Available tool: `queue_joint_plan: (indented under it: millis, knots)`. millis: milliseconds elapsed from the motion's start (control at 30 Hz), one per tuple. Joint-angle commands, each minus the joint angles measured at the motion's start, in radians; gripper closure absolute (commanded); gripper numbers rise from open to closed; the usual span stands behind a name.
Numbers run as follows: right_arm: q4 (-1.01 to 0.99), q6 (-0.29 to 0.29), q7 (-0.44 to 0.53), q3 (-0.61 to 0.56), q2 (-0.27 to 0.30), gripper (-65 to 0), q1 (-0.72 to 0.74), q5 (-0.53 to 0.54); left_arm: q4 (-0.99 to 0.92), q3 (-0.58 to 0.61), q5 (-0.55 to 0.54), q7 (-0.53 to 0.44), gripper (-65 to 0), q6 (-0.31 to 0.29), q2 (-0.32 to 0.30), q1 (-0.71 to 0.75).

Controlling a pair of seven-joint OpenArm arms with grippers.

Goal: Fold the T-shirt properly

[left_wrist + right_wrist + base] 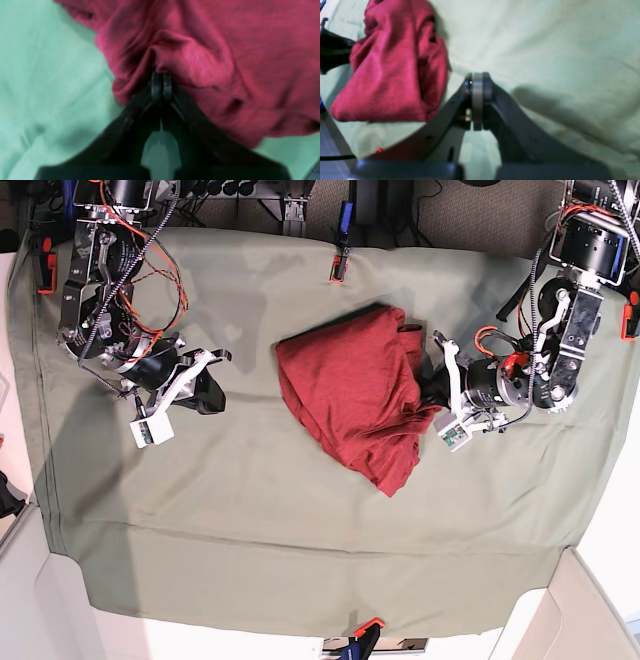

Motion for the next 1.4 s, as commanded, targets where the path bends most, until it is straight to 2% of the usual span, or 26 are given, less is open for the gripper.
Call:
queue_joint_plan:
  millis: [0,300,533,733,867,933,1067,1167,1233,1367]
  knots:
    - [0.013,0.007,0.018,0.000,0.001,0.0,0.014,0.018,-0.008,-0.006,0.019,-0.010,0.0,-0.002,0.000,-0.032]
    - [0.013,0.007,0.001,0.000,0.000,0.0,0.014,0.020,-0.188,-0.006,0.035,-0.040,0.0,0.012,0.055,-0.125]
    - [0.013,0.006,0.002,0.000,0.000,0.0,0.014,0.026,-0.248,-0.006,0.062,-0.070,0.0,0.012,0.136,-0.214]
    - [0.013,0.007,0.002,0.000,0.000,0.0,0.013,0.026,-0.413,-0.006,0.137,-0.111,0.0,0.011,0.215,-0.341]
    - [0.013,0.006,0.002,0.000,-0.002,0.0,0.014,0.025,-0.492,-0.006,0.130,-0.073,0.0,-0.034,0.229,-0.407]
    - [0.013,0.006,0.002,0.000,-0.006,0.0,0.014,0.026,-0.491,-0.006,0.097,-0.009,0.0,-0.033,0.207,-0.420]
    - [0.012,0.006,0.002,0.000,-0.011,0.0,0.013,0.029,-0.436,-0.006,-0.110,0.119,0.0,-0.039,0.102,-0.411]
    - [0.011,0.007,0.002,0.000,-0.011,0.0,0.011,0.029,-0.332,-0.006,-0.253,0.127,0.0,-0.039,-0.013,-0.360]
    - [0.011,0.007,0.003,0.000,-0.011,0.0,0.011,0.029,-0.244,-0.006,-0.280,0.137,0.0,-0.039,-0.076,-0.321]
    - [0.011,0.007,0.009,0.000,-0.010,0.0,0.012,0.025,-0.068,-0.006,-0.362,0.200,0.0,-0.039,-0.155,-0.226]
